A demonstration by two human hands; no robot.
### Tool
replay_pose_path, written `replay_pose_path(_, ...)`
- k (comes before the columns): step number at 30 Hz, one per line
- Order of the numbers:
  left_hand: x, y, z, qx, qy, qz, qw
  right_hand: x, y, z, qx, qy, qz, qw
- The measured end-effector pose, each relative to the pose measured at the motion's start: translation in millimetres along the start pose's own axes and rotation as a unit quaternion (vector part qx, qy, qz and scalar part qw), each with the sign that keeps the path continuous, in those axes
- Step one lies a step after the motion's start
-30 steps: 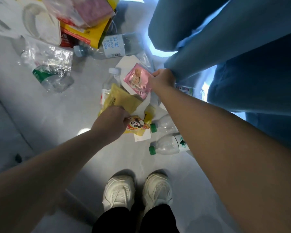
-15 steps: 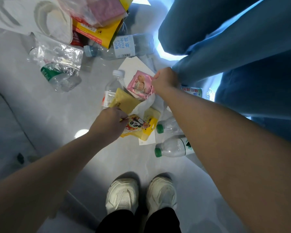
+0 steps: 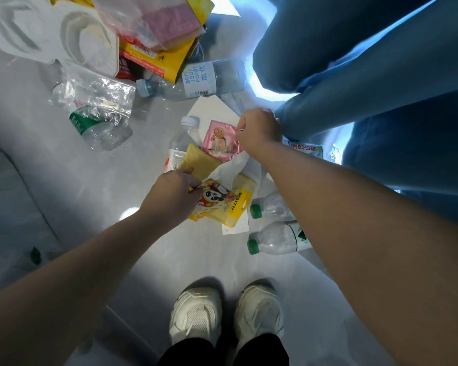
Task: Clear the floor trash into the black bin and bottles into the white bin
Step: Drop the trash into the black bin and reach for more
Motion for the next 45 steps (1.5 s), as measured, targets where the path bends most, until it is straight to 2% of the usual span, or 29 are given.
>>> replay_pose_path(3,4.4,-1.6,1.4,-0.009,-0.009,0.009,1.0,0.7,-3.5,0.7,-0.007,0.013,-0.013,1.0)
replay_pose_path(8,-5.4,-14.8,27.1,-0.014,-0.039,0.025,0.999,-26.8,-27.7,34.6,0.017,0.075,-0.155,0.985)
replay_pose_path(10,-17.4,-28.3,46.7,-0.025,-0.056,0.026,0.998,-40.9,-49.7,62.2,0.014,0.101,-0.212,0.972)
replay_pose_path(13,-43.5,-54.0,81.9,-0.044,-0.077,0.023,0.996,-61.7,-86.9,113.9,0.022,0.13,-0.24,0.962)
replay_pose_path(17,-89.7,-84.5,131.5,-0.066,-0.067,0.017,0.995,-91.8,-128.2,196.0,0.039,0.168,-0.283,0.943)
replay_pose_path(22,-152.3,-103.3,188.2,-0.029,-0.031,-0.011,0.999,-125.2,-159.9,298.3,0.075,0.21,-0.302,0.927)
replay_pose_path(26,-195.4,-95.8,226.9,0.037,0.016,-0.055,0.998,-157.0,-176.9,371.7,0.055,0.274,-0.305,0.91)
replay_pose_path(34,-263.1,-36.7,280.3,0.099,0.075,-0.143,0.982,-249.8,-161.0,495.9,0.009,0.465,-0.37,0.804)
replay_pose_path(39,-294.4,35.7,306.4,0.11,0.096,-0.179,0.973,-316.0,-129.5,552.0,-0.005,0.505,-0.399,0.766)
replay_pose_path(45,-344.3,168.4,355.7,0.162,0.132,-0.225,0.952,-413.9,-86.8,654.5,-0.007,0.544,-0.417,0.729)
Point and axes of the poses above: each hand's wrist, its own z-axis away from the middle knuckle, its own y-axis out of the palm, x = y × z, the point moved 7 cm from there along -z, towards the middle knuckle, and after that the axes turned 15 degrees about z, right-handed, at the moved point
